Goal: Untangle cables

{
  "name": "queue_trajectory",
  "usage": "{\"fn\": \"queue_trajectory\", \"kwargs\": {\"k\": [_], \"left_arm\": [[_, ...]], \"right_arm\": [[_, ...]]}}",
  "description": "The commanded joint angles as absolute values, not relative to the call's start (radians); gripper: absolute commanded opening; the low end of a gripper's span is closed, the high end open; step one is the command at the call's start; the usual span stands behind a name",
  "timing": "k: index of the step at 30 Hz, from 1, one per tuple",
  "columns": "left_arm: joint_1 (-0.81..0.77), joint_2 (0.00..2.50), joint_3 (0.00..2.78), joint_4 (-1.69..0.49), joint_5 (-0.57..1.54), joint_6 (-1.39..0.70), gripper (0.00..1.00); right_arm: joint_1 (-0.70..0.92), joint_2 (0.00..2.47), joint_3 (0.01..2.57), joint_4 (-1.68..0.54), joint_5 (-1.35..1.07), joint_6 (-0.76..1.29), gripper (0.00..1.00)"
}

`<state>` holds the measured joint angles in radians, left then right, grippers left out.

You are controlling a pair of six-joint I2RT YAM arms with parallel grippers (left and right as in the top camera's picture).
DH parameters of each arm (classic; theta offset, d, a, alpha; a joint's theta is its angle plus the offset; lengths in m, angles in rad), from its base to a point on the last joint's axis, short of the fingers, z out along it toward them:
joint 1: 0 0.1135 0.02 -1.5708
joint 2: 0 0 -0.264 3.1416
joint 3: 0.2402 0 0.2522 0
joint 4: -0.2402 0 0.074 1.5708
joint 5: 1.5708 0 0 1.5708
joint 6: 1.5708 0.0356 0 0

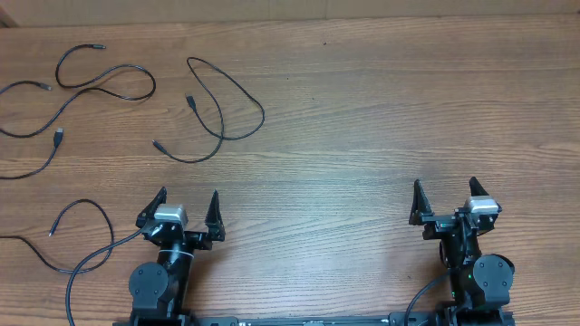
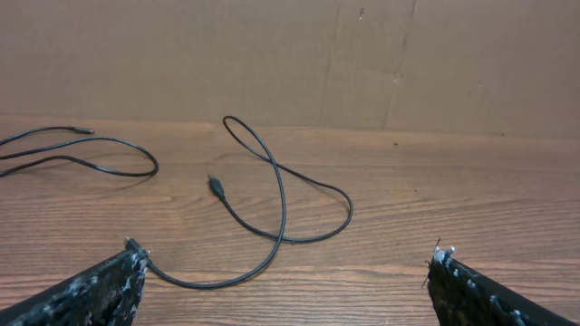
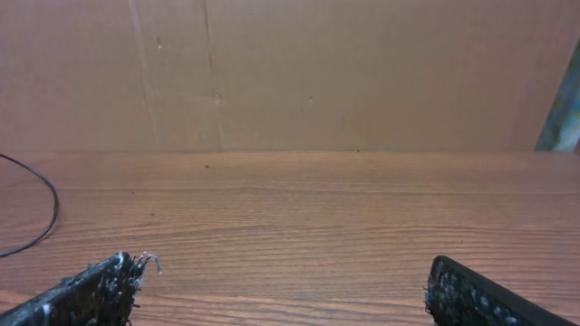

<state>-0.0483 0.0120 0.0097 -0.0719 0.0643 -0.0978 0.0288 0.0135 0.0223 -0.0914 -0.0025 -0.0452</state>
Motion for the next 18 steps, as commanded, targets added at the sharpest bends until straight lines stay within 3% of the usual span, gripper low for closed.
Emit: {"fn": "queue_trajectory", "kwargs": {"k": [1, 18], "left_arm": [[-0.053, 0.004, 0.004, -0.073, 0.071, -0.082, 0.99], [-0.053, 0.004, 0.005, -0.073, 0.071, -0.082, 0.99]], "right_arm": [[0.037, 0.002, 0.008, -0.085, -0.002, -0.051, 1.0], [0.037, 0.014, 0.008, -0.083, -0.002, -0.05, 1.0]]}}
